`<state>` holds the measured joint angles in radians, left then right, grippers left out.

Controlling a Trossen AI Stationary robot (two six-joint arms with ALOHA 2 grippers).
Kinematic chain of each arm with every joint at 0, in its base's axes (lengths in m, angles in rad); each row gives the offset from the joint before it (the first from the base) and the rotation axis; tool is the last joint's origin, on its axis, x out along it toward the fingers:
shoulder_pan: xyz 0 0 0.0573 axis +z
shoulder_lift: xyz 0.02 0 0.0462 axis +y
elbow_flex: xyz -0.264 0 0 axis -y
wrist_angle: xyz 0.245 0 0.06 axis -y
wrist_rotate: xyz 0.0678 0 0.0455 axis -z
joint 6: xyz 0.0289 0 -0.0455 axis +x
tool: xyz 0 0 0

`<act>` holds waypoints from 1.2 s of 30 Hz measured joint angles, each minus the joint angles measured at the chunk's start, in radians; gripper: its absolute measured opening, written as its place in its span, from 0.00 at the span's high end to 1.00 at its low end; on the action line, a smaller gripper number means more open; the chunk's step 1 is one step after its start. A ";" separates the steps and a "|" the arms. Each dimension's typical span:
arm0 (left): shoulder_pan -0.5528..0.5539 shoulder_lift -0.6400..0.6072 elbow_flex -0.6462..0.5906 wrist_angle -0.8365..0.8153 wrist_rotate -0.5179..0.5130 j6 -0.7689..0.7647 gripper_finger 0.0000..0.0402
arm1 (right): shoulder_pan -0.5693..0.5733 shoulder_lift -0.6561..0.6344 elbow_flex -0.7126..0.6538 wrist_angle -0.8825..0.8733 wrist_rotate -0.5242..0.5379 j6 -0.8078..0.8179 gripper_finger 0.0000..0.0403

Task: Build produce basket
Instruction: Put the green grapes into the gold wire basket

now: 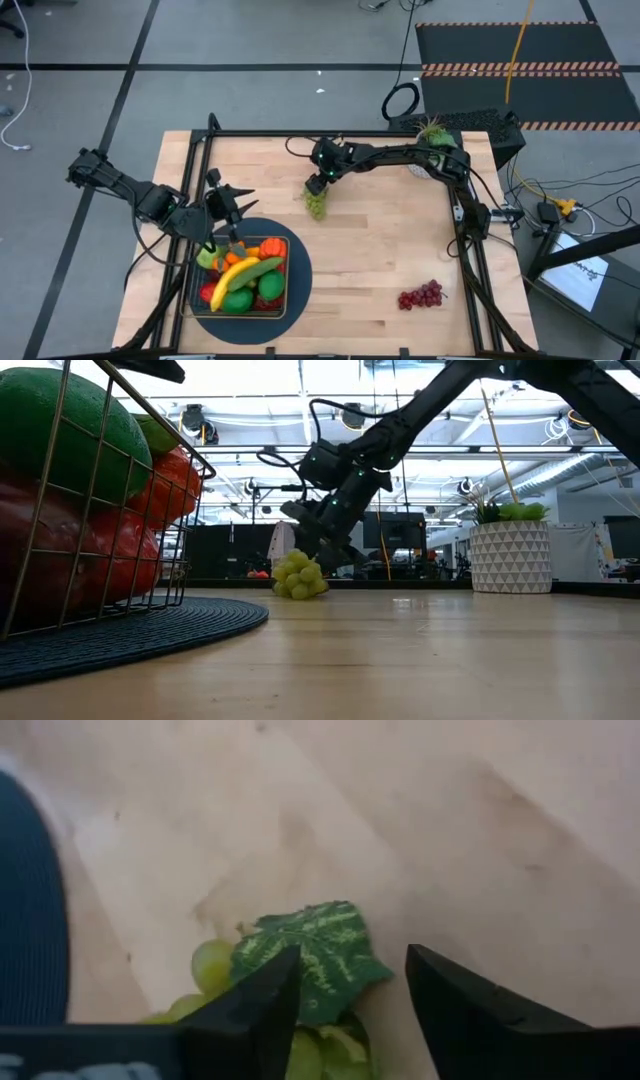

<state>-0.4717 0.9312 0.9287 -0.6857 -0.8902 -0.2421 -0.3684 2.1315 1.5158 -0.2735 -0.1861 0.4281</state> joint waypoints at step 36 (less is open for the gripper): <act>0.000 0.000 0.000 0.013 0.004 -0.033 0.70 | 0.145 -0.238 0.000 -0.134 0.137 -0.249 0.97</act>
<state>-0.4717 0.9310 0.9287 -0.6723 -0.8862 -0.2753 -0.2230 1.8930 1.5154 -0.4072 -0.0486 0.1791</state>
